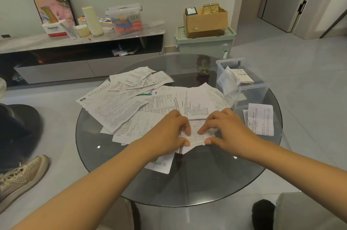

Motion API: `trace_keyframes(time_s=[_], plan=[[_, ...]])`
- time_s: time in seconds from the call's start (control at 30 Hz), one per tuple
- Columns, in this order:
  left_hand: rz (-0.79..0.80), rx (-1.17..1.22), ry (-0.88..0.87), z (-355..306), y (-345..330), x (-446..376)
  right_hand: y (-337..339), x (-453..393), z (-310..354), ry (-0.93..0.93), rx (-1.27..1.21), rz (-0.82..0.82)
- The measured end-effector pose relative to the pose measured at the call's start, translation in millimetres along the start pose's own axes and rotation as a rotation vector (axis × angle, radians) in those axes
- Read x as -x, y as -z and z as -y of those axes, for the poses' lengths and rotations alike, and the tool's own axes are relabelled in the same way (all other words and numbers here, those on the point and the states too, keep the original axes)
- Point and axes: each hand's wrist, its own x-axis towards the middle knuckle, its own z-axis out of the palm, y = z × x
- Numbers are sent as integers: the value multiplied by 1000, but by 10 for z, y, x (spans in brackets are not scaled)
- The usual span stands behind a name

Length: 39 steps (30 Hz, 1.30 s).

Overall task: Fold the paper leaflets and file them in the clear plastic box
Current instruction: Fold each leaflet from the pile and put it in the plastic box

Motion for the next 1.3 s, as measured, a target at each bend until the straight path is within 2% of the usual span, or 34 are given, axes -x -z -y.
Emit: trace_keyframes(time_s=[0.2,0.33,0.53,0.67,0.87,1.03,1.17,1.3], plan=[[38,-103,-99,24,11,37,45,30,15,77,138,33],[34,-62,-90,15,-2,48,31,27,0,86,101,31],[-31,-92,-91,-31,-5,61,15,36,-10,38,-77,40],[-75,-25,-89,-75,24,61,93,66,-16,-26,-239,19],[-199,61,-157,-236,41,56,246,117,-75,-235,-513,-165],[-335,129,-251,-421,-20,-16,445,233,-148,-374,-794,-238],[-372,171,-312,-627,-90,-102,595,337,-226,-389,-952,-332],[-384,175,-320,-803,-196,-238,726,385,-336,-370,-938,-396]])
